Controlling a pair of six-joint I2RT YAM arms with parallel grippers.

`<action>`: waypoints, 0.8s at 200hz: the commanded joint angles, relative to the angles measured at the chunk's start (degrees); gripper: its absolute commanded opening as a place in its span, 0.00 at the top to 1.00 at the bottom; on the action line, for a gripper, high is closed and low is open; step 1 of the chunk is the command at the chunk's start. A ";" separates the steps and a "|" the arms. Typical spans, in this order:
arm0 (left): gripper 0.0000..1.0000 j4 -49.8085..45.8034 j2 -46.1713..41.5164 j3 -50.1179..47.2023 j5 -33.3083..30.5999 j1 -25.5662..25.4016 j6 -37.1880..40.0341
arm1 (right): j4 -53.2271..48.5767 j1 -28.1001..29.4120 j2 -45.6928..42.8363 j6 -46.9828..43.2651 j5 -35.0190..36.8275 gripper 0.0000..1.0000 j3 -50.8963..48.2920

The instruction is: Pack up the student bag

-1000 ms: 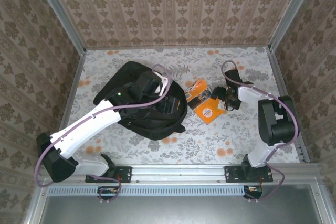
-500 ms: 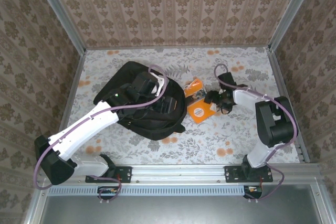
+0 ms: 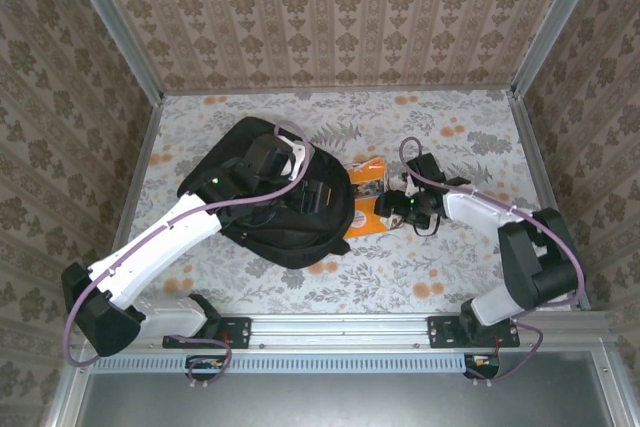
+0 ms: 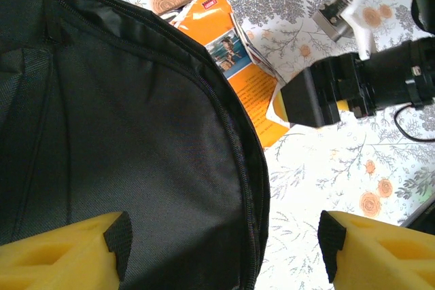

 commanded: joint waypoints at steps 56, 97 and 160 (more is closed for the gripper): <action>0.25 -0.22 -2.05 -0.91 0.55 1.15 0.59 | 1.46 -0.97 7.22 1.02 -6.20 0.21 4.92; 0.25 0.77 -1.61 -1.55 1.34 1.41 0.37 | 0.55 -0.41 4.22 2.06 -7.74 0.29 5.59; 0.25 2.00 -1.92 -3.52 2.00 1.37 -0.61 | 3.04 -0.41 2.01 6.15 -12.41 0.44 5.55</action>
